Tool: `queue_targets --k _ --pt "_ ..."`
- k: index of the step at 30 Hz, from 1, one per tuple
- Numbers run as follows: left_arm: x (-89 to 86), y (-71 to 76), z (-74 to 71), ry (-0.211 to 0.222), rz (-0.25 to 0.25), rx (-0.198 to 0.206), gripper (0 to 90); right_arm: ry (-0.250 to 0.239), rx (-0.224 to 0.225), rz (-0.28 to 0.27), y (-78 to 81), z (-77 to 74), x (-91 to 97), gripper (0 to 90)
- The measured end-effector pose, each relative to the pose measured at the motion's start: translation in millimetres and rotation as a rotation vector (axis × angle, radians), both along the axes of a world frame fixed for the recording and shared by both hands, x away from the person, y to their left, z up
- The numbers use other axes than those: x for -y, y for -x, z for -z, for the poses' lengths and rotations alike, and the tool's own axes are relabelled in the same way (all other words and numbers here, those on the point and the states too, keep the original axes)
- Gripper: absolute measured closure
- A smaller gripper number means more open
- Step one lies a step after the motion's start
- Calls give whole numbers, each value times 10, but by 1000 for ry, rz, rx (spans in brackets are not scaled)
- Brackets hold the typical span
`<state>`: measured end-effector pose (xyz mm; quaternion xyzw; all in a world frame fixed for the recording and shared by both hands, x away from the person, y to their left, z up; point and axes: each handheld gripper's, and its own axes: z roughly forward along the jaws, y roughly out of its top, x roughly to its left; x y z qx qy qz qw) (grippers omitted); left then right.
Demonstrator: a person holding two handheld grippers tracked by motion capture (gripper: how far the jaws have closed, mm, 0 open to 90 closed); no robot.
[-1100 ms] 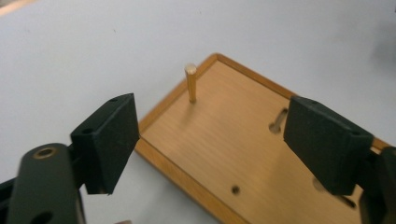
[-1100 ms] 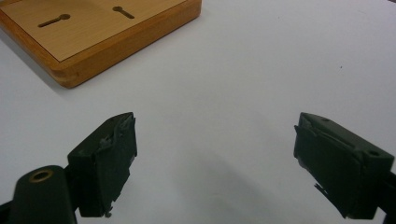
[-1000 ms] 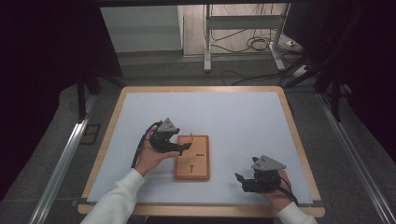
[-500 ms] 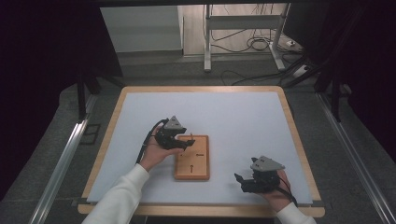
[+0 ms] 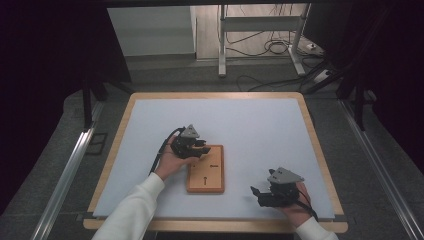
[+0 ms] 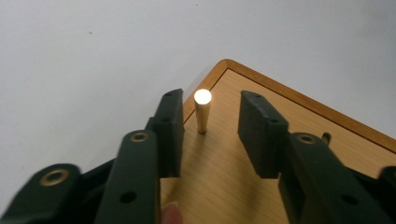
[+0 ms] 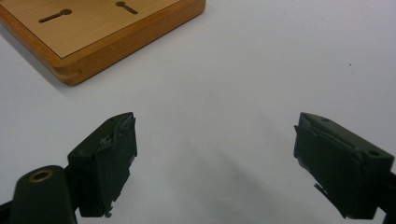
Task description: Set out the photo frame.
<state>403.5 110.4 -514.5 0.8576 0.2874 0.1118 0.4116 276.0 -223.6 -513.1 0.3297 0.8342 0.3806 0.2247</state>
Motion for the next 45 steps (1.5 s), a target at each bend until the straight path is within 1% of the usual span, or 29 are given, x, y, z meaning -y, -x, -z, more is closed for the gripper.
queue_targets --k 3,4,5,7,8,9,14,15,16,19,21,22,23,24,25,27,29,31,34,38,43,45 --pt "21 -31 7 8 6 -6 698 -1 -1 1 -2 3 -2 133" --pt "28 -44 7 -2 15 -6 715 -1 -1 2 -3 4 -2 133" --pt "38 -49 11 3 13 -7 728 -1 -1 2 -2 5 -5 133" --pt "45 -58 13 1 13 -6 748 -1 1 0 1 5 -11 133" --pt "37 -68 10 -9 18 -5 759 -2 2 -3 3 5 -15 133" --pt "38 -70 14 3 14 -11 767 -2 3 -5 5 4 -22 133" --pt "16 -94 19 -5 18 -13 822 0 3 -18 9 3 -53 133" --pt "18 -97 22 5 16 -17 828 0 4 -19 10 4 -61 133" --pt "10 -107 18 -3 23 -19 831 -1 4 -21 11 4 -66 133" --pt "1 -130 25 24 24 -42 836 -1 7 -31 12 2 -92 133" --pt "-32 -160 32 46 32 -71 837 4 14 -44 13 -4 -119 133" --pt "-50 -181 30 42 46 -78 836 5 17 -47 16 -7 -134 133" --pt "-49 -189 28 44 49 -85 836 10 21 -54 19 -14 -153 133" --pt "-35 -190 24 48 44 -93 836 1 19 -62 24 -24 -177 133" --pt "-31 -198 14 37 48 -94 836 -8 14 -70 31 -40 -204 133" --pt "-29 -213 6 39 50 -111 836 -13 21 -89 48 -74 -269 133" --pt "-35 -233 -1 41 56 -130 834 0 36 -116 66 -105 -348 128" --pt "-38 -245 -2 45 59 -139 832 24 51 -135 87 -115 -421 123" --pt "-58 -274 2 59 68 -165 826 54 66 -155 110 -113 -517 108" --pt "-68 -306 2 69 76 -184 823 60 62 -168 110 -120 -655 96" --pt "-85 -357 2 85 82 -219 820 116 82 -212 124 -79 -845 90" --pt "-96 -381 0 83 90 -231 819 122 77 -221 118 -59 -914 85"
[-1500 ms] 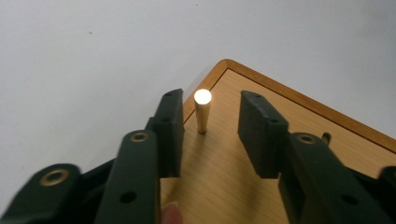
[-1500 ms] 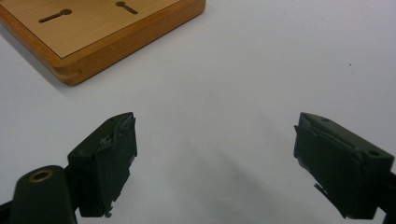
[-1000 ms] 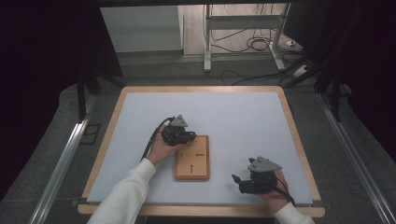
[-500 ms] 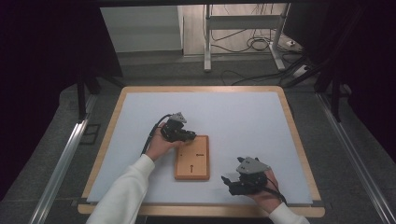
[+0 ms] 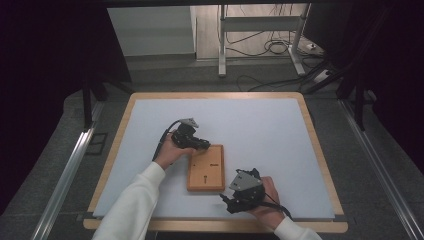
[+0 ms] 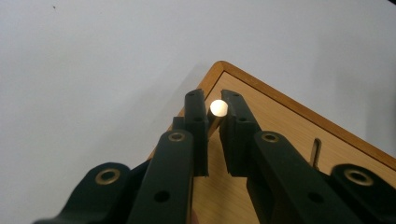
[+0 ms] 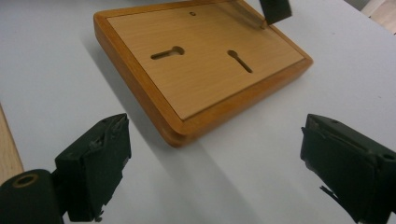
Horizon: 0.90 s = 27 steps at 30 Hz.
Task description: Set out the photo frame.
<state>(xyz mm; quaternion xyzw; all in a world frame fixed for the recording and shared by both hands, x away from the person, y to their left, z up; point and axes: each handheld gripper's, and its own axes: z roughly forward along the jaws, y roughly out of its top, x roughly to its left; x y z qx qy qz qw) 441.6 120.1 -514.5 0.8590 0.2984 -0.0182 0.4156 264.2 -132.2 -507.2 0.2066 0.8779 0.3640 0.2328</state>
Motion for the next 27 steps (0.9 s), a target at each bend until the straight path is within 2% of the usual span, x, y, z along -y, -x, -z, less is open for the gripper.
queue_targets --k 7,10,14,18,24,27 --pt "-11 -45 3 17 4 -31 818 80 32 -27 -56 95 -252 83" --pt "-14 -58 -2 8 16 -29 818 110 38 -25 -81 150 -371 84" --pt "-22 -79 -1 15 19 -43 817 146 72 -25 -106 190 -486 87" --pt "-21 -87 1 23 17 -53 816 170 95 -12 -126 231 -543 91" --pt "-2 -65 -12 2 11 -30 821 177 114 -11 -134 235 -554 137" --pt "11 -48 -18 -9 -3 -10 832 190 157 -19 -104 218 -570 166"
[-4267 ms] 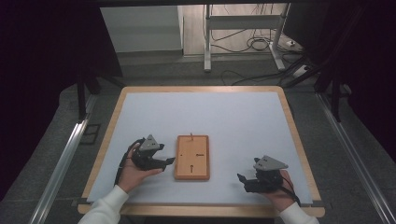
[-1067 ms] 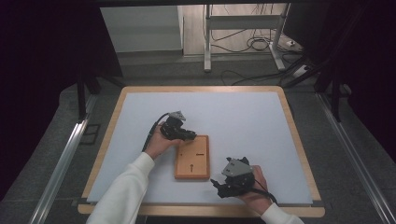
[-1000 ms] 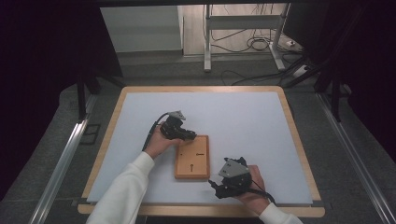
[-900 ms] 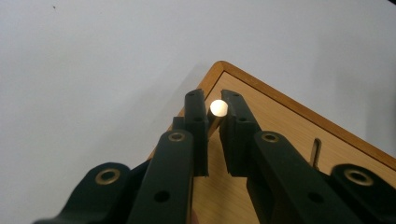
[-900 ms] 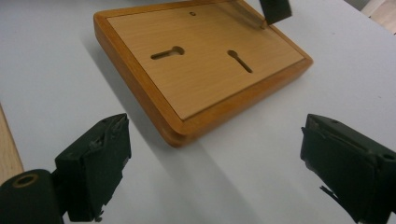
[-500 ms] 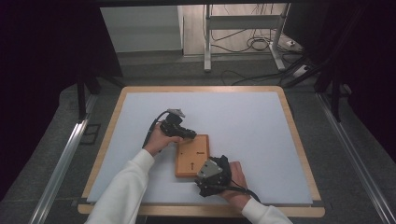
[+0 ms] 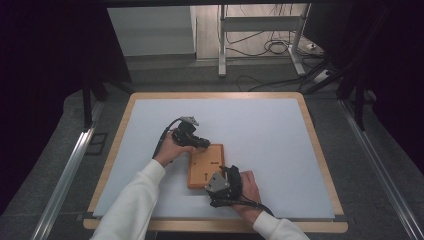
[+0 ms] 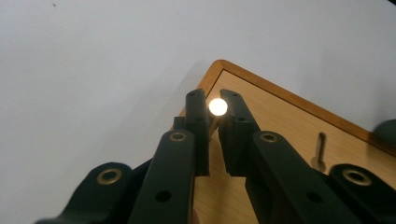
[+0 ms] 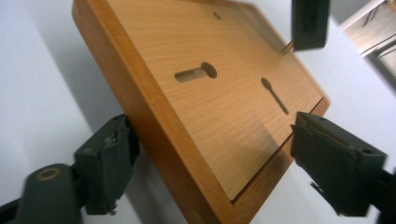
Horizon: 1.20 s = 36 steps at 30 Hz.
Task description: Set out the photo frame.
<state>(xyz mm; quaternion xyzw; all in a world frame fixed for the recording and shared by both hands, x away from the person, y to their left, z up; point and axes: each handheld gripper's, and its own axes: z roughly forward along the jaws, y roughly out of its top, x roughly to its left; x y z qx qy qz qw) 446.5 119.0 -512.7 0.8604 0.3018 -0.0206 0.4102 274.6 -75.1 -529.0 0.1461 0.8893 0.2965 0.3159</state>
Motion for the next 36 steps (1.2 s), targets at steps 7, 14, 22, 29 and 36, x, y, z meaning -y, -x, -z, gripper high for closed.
queue_targets --k 7,14,22,29,36 --pt "22 18 -14 -21 -26 30 839 1 58 -25 13 -126 -25 284" --pt "33 28 -19 -39 -34 46 832 51 78 -54 -2 -155 -70 360" --pt "-3 53 -12 -49 -53 73 766 11 91 -44 -26 -253 -16 400" --pt "-266 206 -104 -51 -167 161 498 -29 75 -22 -101 -355 77 428" --pt "-623 450 -68 -30 -217 176 411 -20 74 -20 -116 -345 85 434"
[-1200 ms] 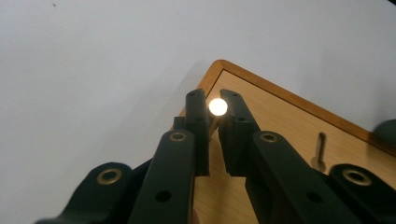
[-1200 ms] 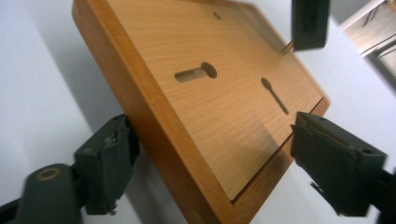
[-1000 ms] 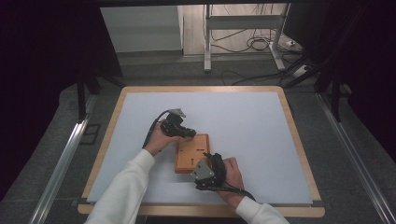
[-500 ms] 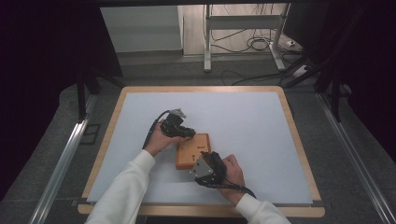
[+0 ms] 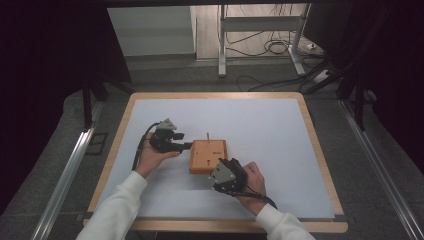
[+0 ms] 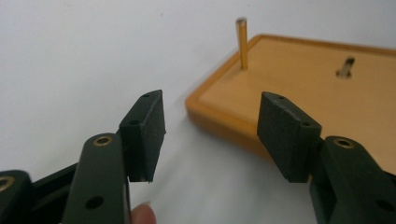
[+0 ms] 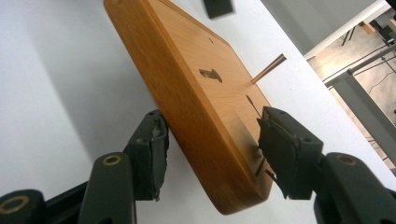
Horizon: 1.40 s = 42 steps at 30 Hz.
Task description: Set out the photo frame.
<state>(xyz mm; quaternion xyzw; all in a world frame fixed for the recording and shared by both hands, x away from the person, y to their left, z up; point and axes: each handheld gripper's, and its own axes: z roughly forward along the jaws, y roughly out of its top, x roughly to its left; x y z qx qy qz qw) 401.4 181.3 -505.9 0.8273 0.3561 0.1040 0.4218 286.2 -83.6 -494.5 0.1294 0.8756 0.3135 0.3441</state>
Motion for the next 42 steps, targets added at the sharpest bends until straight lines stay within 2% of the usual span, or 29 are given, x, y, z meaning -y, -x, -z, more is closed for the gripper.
queue_targets --k 7,13,21,27,33,42 --pt "-173 146 159 -19 -9 -24 402 16 9 4 -18 11 -15 453" --pt "-220 139 228 -22 -16 -41 405 54 49 18 -59 38 -12 495" --pt "-205 140 267 -27 -13 -49 409 66 77 21 -98 -1 10 543" --pt "-205 146 274 -33 -12 -45 412 74 85 18 -161 -102 7 597" --pt "-199 148 299 -40 -6 -51 413 118 95 10 -249 -258 -30 629" --pt "-219 156 304 -42 -10 -47 413 108 71 20 -407 -451 -36 649"
